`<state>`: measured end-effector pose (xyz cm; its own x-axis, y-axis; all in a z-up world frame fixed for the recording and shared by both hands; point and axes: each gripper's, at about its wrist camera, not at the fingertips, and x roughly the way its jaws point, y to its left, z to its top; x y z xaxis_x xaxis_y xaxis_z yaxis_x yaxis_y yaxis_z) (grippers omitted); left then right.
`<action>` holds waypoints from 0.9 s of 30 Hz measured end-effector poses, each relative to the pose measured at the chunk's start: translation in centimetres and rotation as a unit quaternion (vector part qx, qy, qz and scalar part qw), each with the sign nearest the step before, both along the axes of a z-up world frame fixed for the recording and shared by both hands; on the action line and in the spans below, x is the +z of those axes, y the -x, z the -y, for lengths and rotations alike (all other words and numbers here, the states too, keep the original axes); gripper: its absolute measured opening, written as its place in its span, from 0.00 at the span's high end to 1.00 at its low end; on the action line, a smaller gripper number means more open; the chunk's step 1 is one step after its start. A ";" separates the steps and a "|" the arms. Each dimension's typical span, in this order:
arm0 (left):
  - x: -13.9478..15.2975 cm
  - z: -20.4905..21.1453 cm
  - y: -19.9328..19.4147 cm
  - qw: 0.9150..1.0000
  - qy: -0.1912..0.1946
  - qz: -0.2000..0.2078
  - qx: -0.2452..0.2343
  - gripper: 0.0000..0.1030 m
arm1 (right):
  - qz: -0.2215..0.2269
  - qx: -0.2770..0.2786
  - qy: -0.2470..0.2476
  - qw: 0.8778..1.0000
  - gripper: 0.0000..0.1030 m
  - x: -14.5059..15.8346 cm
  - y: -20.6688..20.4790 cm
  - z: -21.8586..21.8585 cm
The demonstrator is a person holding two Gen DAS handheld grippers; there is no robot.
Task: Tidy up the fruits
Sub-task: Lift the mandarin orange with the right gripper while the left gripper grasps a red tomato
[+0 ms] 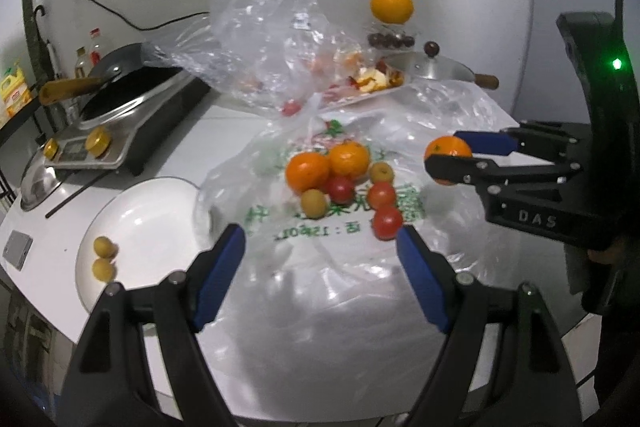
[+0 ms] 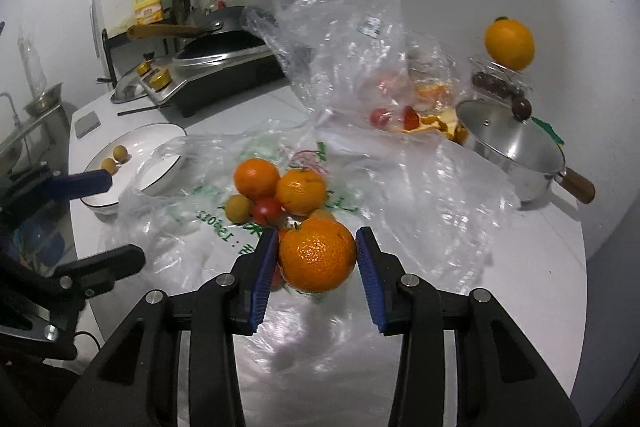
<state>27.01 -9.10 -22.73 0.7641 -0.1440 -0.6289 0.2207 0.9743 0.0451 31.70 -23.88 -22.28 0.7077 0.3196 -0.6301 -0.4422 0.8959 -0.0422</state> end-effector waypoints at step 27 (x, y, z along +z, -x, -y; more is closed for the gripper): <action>-4.6 5.9 -5.4 0.995 -0.021 -0.077 -0.052 0.59 | -0.021 0.004 -0.052 0.998 0.59 -1.3 -1.9 4.1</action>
<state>32.42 -14.95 -27.38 0.6401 -0.1875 -0.7450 0.3276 0.9438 0.0440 33.63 -28.00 -23.58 0.6780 0.3902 -0.6229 -0.4488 0.8909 0.0696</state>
